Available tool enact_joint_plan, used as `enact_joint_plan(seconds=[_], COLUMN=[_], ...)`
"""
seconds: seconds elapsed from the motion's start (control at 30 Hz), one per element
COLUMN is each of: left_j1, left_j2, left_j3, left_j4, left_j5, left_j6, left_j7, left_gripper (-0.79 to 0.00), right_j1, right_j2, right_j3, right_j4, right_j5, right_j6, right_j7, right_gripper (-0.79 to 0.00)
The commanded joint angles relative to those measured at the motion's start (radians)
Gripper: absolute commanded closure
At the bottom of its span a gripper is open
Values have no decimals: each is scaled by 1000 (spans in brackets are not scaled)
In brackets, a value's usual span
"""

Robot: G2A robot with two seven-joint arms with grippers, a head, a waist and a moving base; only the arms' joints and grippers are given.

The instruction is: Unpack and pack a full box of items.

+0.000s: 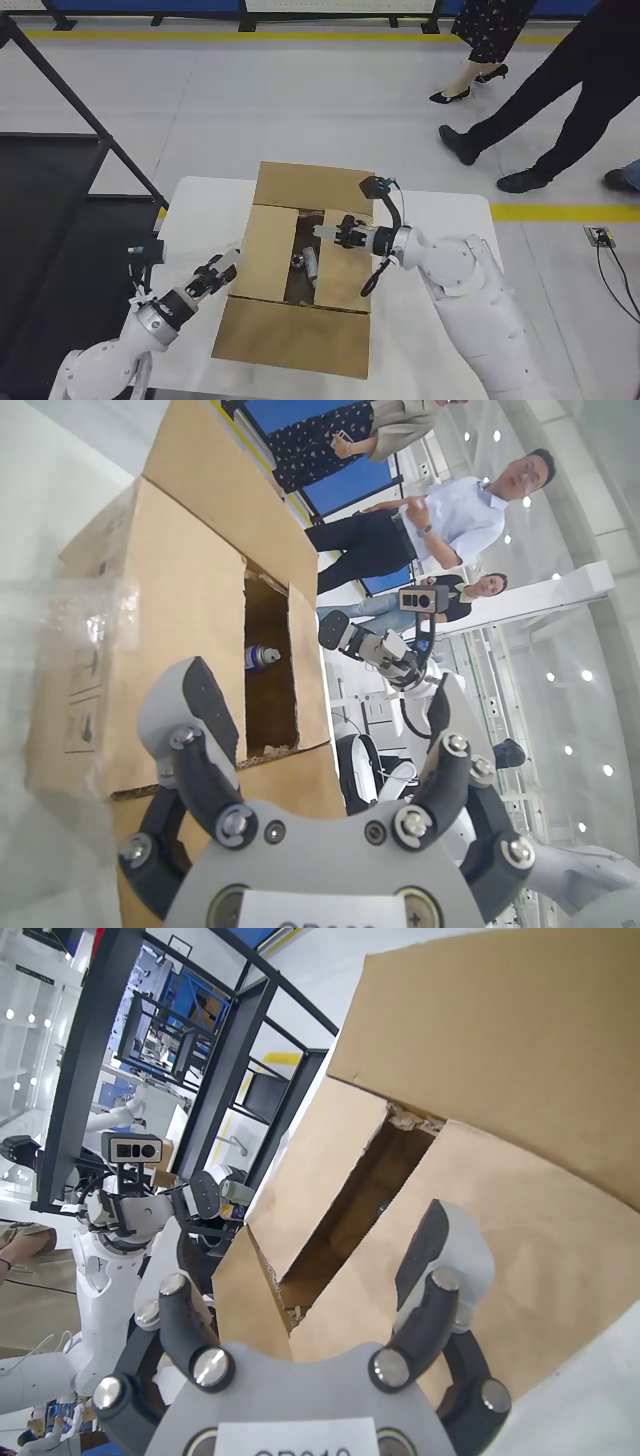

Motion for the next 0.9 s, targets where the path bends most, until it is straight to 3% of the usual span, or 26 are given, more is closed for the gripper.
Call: enact_joint_plan(seconds=[0.0, 0.17, 0.33, 0.43, 0.63, 0.87], left_j1=[38, 130, 165, 157, 125, 91], left_j2=[7, 24, 44, 58, 77, 88], left_j3=[-66, -200, -252, -243, -176, -124], left_j4=[-11, 17, 98, 132, 162, 180], left_j5=[-20, -42, -38, -27, -79, -183], left_j6=[-23, -62, -58, -64, -83, -84], left_j7=[-33, -154, -329, -466, -676, -739], left_gripper=[-785, -785, -785, -785, -785, -785], right_j1=[-1, -1, -15, -5, 47, 158], right_j2=[1, 1, 0, -1, -5, -24], right_j3=[1, 1, 11, 44, 72, 28], right_j4=[-2, -2, 11, 57, 177, 377], right_j5=[-1, -1, 19, 91, 73, 53], right_j6=[1, 1, 18, 9, 65, 108], right_j7=[0, 0, -64, -154, -359, -490], right_gripper=[-785, -785, -785, -785, -785, -785])
